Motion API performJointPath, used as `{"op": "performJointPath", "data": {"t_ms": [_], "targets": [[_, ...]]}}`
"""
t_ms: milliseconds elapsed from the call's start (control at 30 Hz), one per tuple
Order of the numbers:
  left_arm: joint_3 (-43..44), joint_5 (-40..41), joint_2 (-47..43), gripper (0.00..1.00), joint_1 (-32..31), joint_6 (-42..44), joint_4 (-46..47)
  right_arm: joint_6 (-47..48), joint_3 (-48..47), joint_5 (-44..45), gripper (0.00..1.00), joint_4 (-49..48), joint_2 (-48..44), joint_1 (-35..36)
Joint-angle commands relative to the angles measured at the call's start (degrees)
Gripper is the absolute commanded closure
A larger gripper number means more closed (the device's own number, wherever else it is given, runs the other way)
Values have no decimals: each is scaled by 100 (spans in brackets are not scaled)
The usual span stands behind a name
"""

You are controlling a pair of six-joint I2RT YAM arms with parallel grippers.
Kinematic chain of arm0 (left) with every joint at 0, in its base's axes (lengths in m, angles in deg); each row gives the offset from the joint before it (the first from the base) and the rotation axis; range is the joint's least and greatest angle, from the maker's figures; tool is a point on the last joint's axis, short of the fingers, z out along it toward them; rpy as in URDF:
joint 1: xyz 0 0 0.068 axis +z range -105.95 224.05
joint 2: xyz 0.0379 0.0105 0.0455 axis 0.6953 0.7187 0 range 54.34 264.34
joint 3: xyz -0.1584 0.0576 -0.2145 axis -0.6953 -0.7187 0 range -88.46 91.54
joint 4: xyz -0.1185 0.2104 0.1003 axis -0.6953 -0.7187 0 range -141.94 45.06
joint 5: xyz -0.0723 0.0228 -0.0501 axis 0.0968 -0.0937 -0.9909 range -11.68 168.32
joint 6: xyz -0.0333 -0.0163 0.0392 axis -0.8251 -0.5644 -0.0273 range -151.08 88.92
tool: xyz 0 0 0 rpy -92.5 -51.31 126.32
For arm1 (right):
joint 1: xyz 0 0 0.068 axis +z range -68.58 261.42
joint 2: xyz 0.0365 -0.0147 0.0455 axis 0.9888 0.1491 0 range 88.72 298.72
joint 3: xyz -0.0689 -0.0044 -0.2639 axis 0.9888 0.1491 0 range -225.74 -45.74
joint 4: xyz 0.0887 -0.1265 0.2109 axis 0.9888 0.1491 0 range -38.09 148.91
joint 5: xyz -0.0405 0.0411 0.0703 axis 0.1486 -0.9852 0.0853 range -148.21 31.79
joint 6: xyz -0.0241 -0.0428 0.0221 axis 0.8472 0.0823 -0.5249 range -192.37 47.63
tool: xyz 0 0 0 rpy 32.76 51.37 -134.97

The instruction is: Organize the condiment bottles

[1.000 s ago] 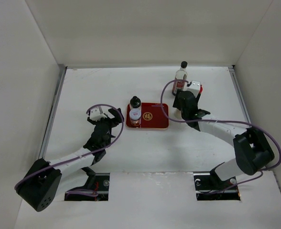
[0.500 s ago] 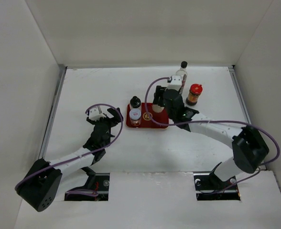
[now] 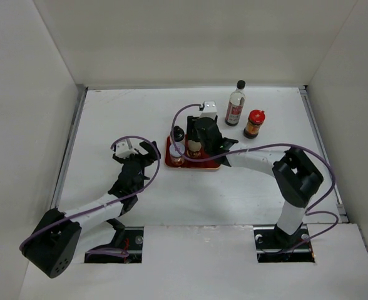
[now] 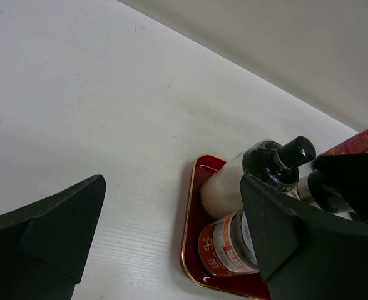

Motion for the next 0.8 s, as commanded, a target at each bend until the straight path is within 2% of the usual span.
{"op": "performJointPath", "data": {"t_ms": [0,133,267,333,533,667,767], "targets": [[1,-133,-7,10,17,-101,244,58,-394,76,45,-751,-13,27],[1,-142,37,10,78,-110,244,85,-447,103,39,-716,127,27],[-8,-151,-16,10,52,-119,261,94,-421,120,18,-672,163,27],[1,-151,28,11,96,-127,235,120,-394,120,12,-602,41,27],[-16,-177,11,11,105,-136,235,67,334,304,7,-487,-978,-306],[-8,-204,-42,11,43,-154,244,23,1019,716,1,-435,-1576,-1026],[-8,-204,-33,11,78,-171,226,111,1337,1174,0,-330,-1937,-1641]]}}
